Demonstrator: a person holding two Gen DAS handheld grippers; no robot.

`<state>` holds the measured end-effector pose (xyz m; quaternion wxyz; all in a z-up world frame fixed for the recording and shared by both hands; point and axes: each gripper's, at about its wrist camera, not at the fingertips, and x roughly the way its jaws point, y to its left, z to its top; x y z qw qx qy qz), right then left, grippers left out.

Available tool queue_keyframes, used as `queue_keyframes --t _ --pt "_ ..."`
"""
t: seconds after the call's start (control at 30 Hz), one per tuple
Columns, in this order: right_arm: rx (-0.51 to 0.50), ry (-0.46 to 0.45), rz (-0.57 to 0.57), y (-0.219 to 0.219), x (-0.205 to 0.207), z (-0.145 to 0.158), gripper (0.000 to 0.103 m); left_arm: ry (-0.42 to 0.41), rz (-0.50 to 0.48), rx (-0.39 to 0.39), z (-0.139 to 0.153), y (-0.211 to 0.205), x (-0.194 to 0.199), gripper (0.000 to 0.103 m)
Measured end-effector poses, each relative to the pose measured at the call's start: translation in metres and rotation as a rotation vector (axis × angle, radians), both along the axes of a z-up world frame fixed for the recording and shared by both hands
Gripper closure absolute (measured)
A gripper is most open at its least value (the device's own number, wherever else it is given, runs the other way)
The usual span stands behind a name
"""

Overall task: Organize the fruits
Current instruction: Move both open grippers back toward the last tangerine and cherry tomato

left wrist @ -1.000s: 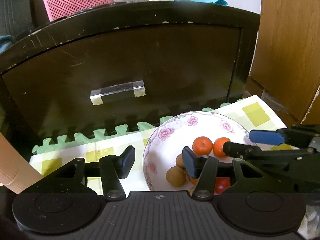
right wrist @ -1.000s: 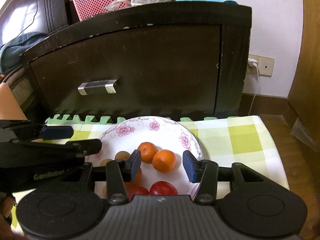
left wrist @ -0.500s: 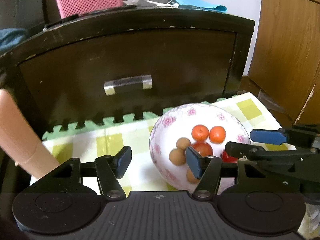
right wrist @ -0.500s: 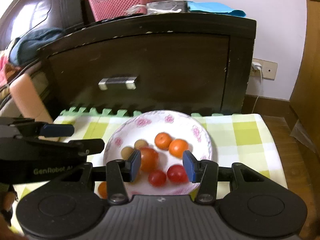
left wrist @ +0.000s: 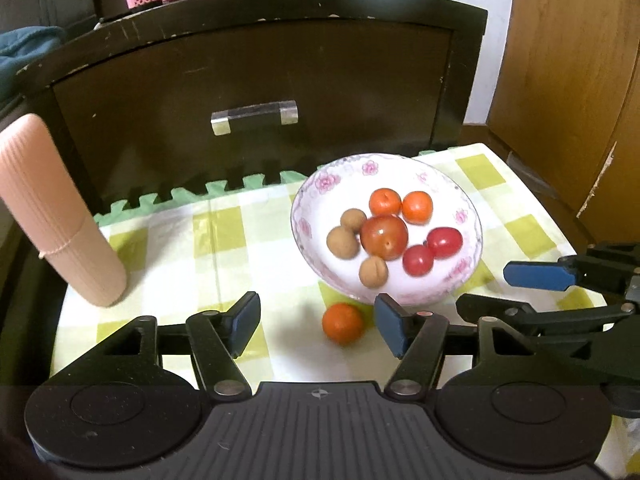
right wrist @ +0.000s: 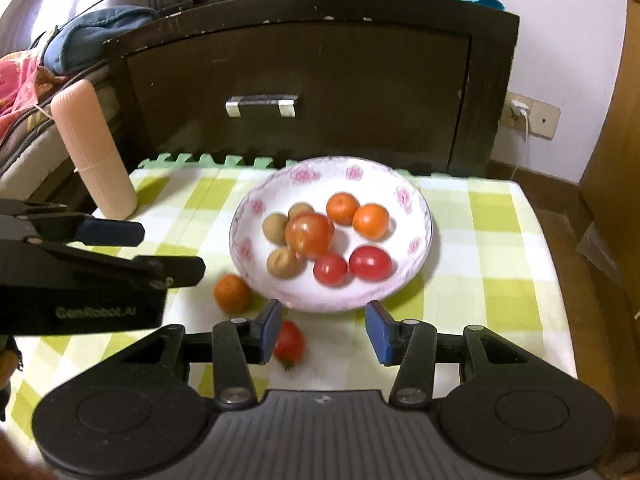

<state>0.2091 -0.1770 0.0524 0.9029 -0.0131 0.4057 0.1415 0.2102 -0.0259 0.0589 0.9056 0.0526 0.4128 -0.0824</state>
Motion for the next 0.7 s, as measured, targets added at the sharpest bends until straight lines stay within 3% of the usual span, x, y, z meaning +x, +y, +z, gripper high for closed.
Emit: queue_keyframes --t 0.43,0.7 --pt "0.005 0.034 -0.009 0.0 -0.028 -0.002 0.058 0.04 -0.011 0.001 -0.006 -0.001 -0.03 0.033" --pt "-0.005 0.055 -0.007 -0.004 -0.025 -0.013 0.058 0.07 -0.013 0.014 -0.016 0.002 -0.035 0.032"
